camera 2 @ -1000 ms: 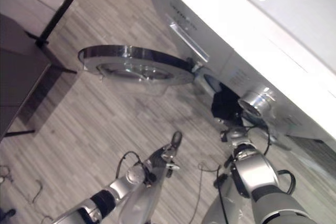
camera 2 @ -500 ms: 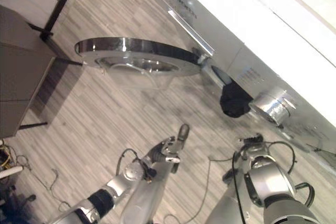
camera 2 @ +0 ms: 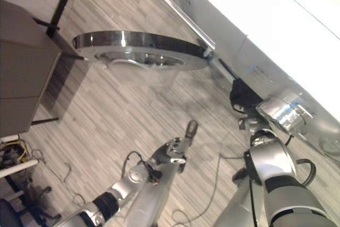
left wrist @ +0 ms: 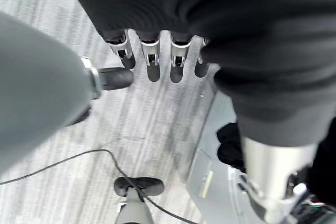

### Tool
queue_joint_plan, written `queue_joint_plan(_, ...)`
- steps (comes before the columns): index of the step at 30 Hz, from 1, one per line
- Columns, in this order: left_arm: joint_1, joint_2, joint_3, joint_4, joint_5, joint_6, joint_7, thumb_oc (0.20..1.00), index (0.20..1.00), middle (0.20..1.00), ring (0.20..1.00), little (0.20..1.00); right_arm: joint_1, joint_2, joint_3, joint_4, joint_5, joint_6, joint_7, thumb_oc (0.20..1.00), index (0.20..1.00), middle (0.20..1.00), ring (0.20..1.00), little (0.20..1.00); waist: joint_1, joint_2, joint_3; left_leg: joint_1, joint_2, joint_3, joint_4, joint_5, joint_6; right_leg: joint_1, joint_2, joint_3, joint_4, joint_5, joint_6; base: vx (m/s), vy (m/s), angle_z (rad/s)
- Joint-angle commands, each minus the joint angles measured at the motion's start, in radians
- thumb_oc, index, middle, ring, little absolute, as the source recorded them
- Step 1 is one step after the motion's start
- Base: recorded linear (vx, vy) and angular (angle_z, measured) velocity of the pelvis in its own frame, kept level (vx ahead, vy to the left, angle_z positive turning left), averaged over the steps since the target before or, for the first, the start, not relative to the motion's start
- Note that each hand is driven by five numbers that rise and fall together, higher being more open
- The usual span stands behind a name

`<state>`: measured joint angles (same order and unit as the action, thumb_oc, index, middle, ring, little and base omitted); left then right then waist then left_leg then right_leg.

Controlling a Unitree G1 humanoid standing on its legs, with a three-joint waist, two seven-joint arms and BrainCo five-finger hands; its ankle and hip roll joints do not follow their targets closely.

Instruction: Grab the laundry basket,head to the washer,open it,put in the laundry and shut it.

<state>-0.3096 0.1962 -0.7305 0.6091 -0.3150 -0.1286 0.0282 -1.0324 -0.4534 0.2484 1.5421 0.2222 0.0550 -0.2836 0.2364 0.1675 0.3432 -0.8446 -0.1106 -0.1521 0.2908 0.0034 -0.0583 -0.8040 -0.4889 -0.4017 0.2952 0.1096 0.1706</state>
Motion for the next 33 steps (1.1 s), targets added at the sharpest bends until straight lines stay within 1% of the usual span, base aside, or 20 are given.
queue_joint_plan(1, 0.041, 0.057, -0.022, -0.051, -0.022, -0.030, 0.023, 1.000, 1.000, 1.000, 1.000, 1.000, -0.064, -0.091, 0.027, -0.026, 0.035, -0.029, -0.029, 1.000, 1.000, 1.000, 1.000, 1.000, 0.021, 0.039, -0.009, -0.062, 0.083, -0.003, -0.027, -0.030, -0.066, -0.062, -0.014, 0.104, 0.095, -0.113, 0.067, 0.03, -0.010, 0.11)
queue_joint_plan(7, 0.054, 0.067, -0.021, -0.069, -0.036, -0.039, 0.036, 1.000, 1.000, 1.000, 1.000, 1.000, -0.113, -0.137, 0.025, -0.020, 0.078, -0.037, -0.040, 1.000, 1.000, 1.000, 1.000, 1.000, 0.031, 0.045, -0.008, -0.084, 0.083, -0.008, -0.033, -0.021, -0.069, -0.094, -0.015, 0.107, 0.117, -0.128, 0.064, 0.02, -0.007, 0.07)
queue_joint_plan(11, 0.058, 0.073, -0.015, -0.089, -0.056, -0.042, 0.048, 1.000, 1.000, 1.000, 1.000, 1.000, -0.165, -0.197, 0.017, -0.008, 0.137, -0.044, -0.051, 1.000, 1.000, 1.000, 1.000, 1.000, 0.042, 0.046, -0.011, -0.105, 0.086, -0.010, -0.035, -0.018, -0.070, -0.126, -0.013, 0.120, 0.138, -0.143, 0.063, 0.03, -0.009, 0.01)
queue_joint_plan(15, 0.059, 0.076, -0.013, -0.102, -0.059, -0.043, 0.052, 1.000, 1.000, 1.000, 1.000, 1.000, -0.186, -0.221, 0.001, -0.008, 0.196, -0.055, -0.050, 1.000, 1.000, 1.000, 1.000, 1.000, 0.042, 0.045, -0.011, -0.107, 0.086, -0.004, -0.040, -0.019, -0.067, -0.140, -0.011, 0.125, 0.146, -0.147, 0.065, 0.00, 0.000, 0.00)
queue_joint_plan(16, 0.056, 0.075, -0.011, -0.109, -0.071, -0.043, 0.054, 1.000, 1.000, 1.000, 1.000, 1.000, -0.208, -0.233, -0.031, -0.005, 0.277, -0.067, -0.054, 1.000, 1.000, 1.000, 1.000, 1.000, 0.040, 0.044, -0.012, -0.105, 0.085, -0.002, -0.046, -0.021, -0.064, -0.145, -0.010, 0.129, 0.147, -0.148, 0.067, 0.00, 0.000, 0.00)
queue_joint_plan(18, 0.049, 0.076, -0.012, -0.120, -0.077, -0.045, 0.062, 1.000, 1.000, 1.000, 1.000, 1.000, -0.234, -0.240, -0.052, -0.001, 0.354, -0.079, -0.060, 1.000, 1.000, 1.000, 1.000, 1.000, 0.040, 0.041, -0.011, -0.107, 0.087, 0.005, -0.052, -0.022, -0.061, -0.150, -0.009, 0.132, 0.145, -0.148, 0.070, 0.00, 0.000, 0.00)
queue_joint_plan(22, 0.045, 0.081, -0.012, -0.136, -0.091, -0.047, 0.065, 1.000, 1.000, 1.000, 1.000, 1.000, -0.269, -0.239, -0.035, -0.001, 0.381, -0.083, -0.060, 1.000, 1.000, 1.000, 1.000, 1.000, 0.039, 0.036, -0.009, -0.111, 0.086, 0.011, -0.050, -0.025, -0.057, -0.156, -0.010, 0.136, 0.144, -0.146, 0.071, 0.00, 0.000, 0.00)
queue_joint_plan(23, 0.044, 0.084, -0.018, -0.143, -0.093, -0.047, 0.066, 1.000, 1.000, 1.000, 1.000, 1.000, -0.288, -0.231, -0.025, -0.004, 0.393, -0.084, -0.055, 0.824, 0.824, 0.824, 0.824, 0.824, 0.036, 0.032, -0.010, -0.114, 0.084, 0.012, -0.048, -0.027, -0.056, -0.156, -0.008, 0.139, 0.140, -0.145, 0.070, 0.00, 0.000, 0.00)
queue_joint_plan(24, 0.043, 0.084, -0.017, -0.143, -0.093, -0.047, 0.066, 1.000, 1.000, 1.000, 1.000, 1.000, -0.290, -0.231, -0.023, -0.003, 0.394, -0.085, -0.055, 0.824, 0.824, 0.824, 0.824, 0.824, 0.036, 0.032, -0.010, -0.114, 0.084, 0.012, -0.047, -0.027, -0.056, -0.156, -0.008, 0.140, 0.139, -0.145, 0.070, 0.00, 0.000, 0.00)
queue_joint_plan(26, 0.038, 0.085, -0.014, -0.138, -0.099, -0.050, 0.075, 1.000, 1.000, 1.000, 1.000, 1.000, -0.316, -0.220, -0.017, 0.000, 0.422, -0.089, -0.052, 0.203, 0.203, 0.203, 0.203, 0.203, 0.030, 0.026, -0.008, -0.117, 0.081, 0.018, -0.043, -0.031, -0.054, -0.157, -0.004, 0.145, 0.134, -0.143, 0.068, 0.00, 0.000, 0.00)
queue_joint_plan(33, 0.031, 0.084, -0.004, -0.128, -0.099, -0.055, 0.095, 1.000, 1.000, 1.000, 1.000, 1.000, -0.352, -0.206, -0.014, -0.019, 0.470, -0.115, -0.062, 0.200, 0.200, 0.200, 0.200, 0.200, 0.025, 0.015, -0.009, -0.105, 0.082, 0.027, -0.058, -0.029, -0.051, -0.141, 0.007, 0.146, 0.102, -0.130, 0.067, 0.00, -0.001, -0.01)
